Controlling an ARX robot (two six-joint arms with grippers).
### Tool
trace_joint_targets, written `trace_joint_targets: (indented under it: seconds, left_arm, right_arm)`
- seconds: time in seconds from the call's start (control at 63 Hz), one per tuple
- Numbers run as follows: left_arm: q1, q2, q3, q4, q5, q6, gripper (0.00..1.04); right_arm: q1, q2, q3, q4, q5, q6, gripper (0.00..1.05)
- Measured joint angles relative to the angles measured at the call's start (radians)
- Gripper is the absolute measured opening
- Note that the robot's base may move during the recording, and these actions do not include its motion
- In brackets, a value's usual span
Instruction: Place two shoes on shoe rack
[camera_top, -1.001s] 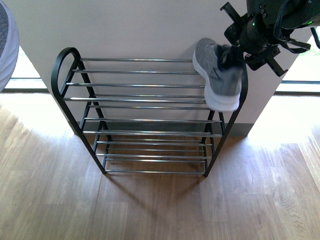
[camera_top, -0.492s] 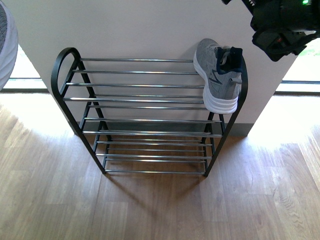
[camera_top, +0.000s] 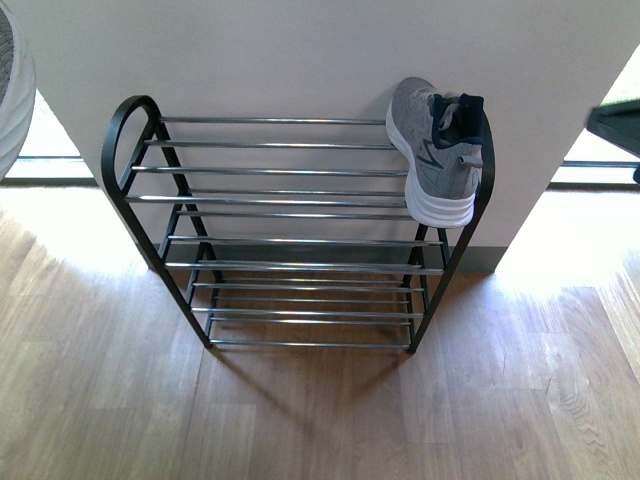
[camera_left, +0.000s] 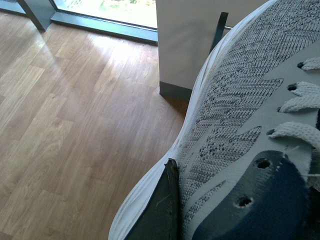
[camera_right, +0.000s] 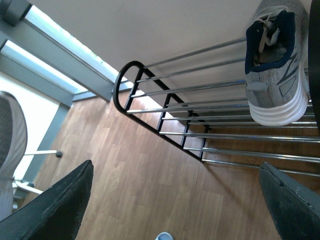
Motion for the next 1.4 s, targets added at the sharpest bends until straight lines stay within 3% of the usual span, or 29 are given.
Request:
trace_joint_targets:
  seconds: [0.191,0.334,0.349,0.397,0.445,0.508,0.667,0.826,1.398]
  left_arm:
    - [0.000,0.000,0.000,0.000,0.000,0.000,0.02]
    - [0.000,0.000,0.000,0.000,-0.002,0.000,0.02]
    - [0.000,0.000,0.000,0.000,0.000,0.000,0.02]
    - [0.000,0.000,0.000,0.000,0.000,0.000,0.02]
    - [0.000,0.000,0.000,0.000,0.000,0.000,0.02]
    - [0.000,0.000,0.000,0.000,-0.001,0.000,0.02]
    - [0.000,0.000,0.000,0.000,0.002,0.000,0.02]
    - [0.000,0.000,0.000,0.000,-0.002,0.000,0.02]
    - [0.000,0.000,0.000,0.000,-0.001,0.000,0.02]
  right_arm:
    - [-0.159,-0.130,-0.090,0.056,-0.097,-0.107,0.96]
    - [-0.174,-0.132,-0.100,0.082,-0.065,-0.127,0.95]
    - [-0.141,-0.115,-0.124,0.168,0.065,-0.179,0.90]
    - [-0.093,-0.106,-0.166,0.301,0.272,-0.256,0.82]
    - [-0.068,-0.125,-0.187,0.342,0.393,-0.325,0.75]
    - [-0.058,-0.238,-0.192,0.252,0.539,-0.389,0.61]
    - [-0.056,-0.426,-0.235,0.117,0.559,-0.436,0.25]
    - [-0.055,-0.543,-0.254,0.026,0.559,-0.449,0.01]
    - [-0.055,-0.934,-0.264,-0.328,0.560,-0.451,0.02]
